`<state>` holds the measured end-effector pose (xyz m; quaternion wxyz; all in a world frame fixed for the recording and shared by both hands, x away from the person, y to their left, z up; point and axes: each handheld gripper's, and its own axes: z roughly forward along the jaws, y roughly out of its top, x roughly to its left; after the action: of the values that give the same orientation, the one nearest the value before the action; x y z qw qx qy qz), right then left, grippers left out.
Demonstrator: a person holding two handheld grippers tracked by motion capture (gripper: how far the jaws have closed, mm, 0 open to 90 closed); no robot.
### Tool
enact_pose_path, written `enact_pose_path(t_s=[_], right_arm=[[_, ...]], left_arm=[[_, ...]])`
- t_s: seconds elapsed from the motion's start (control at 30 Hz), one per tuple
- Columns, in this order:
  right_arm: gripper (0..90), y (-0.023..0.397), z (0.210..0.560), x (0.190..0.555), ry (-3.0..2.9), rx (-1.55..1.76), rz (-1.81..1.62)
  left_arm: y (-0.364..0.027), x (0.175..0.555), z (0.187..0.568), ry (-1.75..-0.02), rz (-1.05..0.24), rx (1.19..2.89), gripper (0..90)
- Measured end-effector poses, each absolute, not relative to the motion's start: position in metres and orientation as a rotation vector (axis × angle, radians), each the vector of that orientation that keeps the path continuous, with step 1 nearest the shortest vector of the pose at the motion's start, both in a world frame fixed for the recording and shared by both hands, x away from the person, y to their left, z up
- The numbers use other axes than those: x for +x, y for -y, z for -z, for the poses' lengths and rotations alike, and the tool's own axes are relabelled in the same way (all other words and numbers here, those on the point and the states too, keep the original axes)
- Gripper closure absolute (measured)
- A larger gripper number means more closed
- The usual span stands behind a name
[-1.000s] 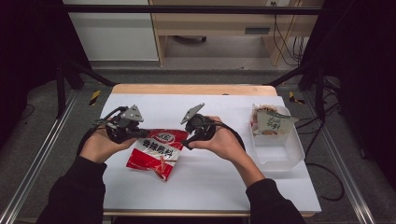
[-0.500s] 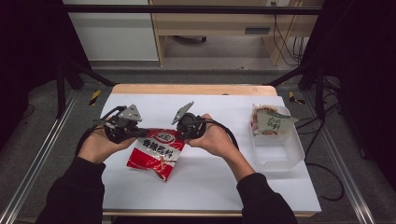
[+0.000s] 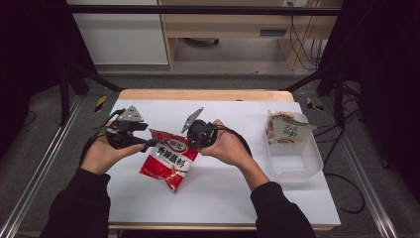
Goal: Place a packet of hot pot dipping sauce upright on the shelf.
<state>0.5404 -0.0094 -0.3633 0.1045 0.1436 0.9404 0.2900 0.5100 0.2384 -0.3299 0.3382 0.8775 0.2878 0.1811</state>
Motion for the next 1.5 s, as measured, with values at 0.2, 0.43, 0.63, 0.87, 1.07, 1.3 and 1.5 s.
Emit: enact_pose_path(t_s=[0.2,0.43,0.63,0.87,1.07,1.3,1.5], right_arm=[[90.0,0.012,0.359,0.546,-2.767,0.496,-0.849],[90.0,0.019,0.339,0.548,-2.743,0.524,-0.865],[90.0,0.02,0.318,0.544,-2.74,0.511,-0.879],[90.0,0.028,0.294,0.536,-2.724,0.467,-0.863],[90.0,0.047,0.284,0.536,-2.724,0.495,-0.83],[90.0,0.072,0.278,0.533,-2.741,0.522,-0.76],[90.0,0.09,0.273,0.531,-2.721,0.563,-0.788]], left_arm=[[-0.253,0.501,0.349,-0.828,-0.488,2.275,20.4],[-0.267,0.496,0.379,-0.903,-0.444,2.312,17.1],[-0.27,0.493,0.388,-0.914,-0.437,2.347,15.8],[-0.276,0.491,0.395,-0.952,-0.44,2.338,14.4],[-0.276,0.491,0.399,-0.954,-0.419,2.346,14.1],[-0.274,0.491,0.406,-0.956,-0.406,2.37,13.1],[-0.272,0.491,0.409,-0.957,-0.402,2.373,12.5]])
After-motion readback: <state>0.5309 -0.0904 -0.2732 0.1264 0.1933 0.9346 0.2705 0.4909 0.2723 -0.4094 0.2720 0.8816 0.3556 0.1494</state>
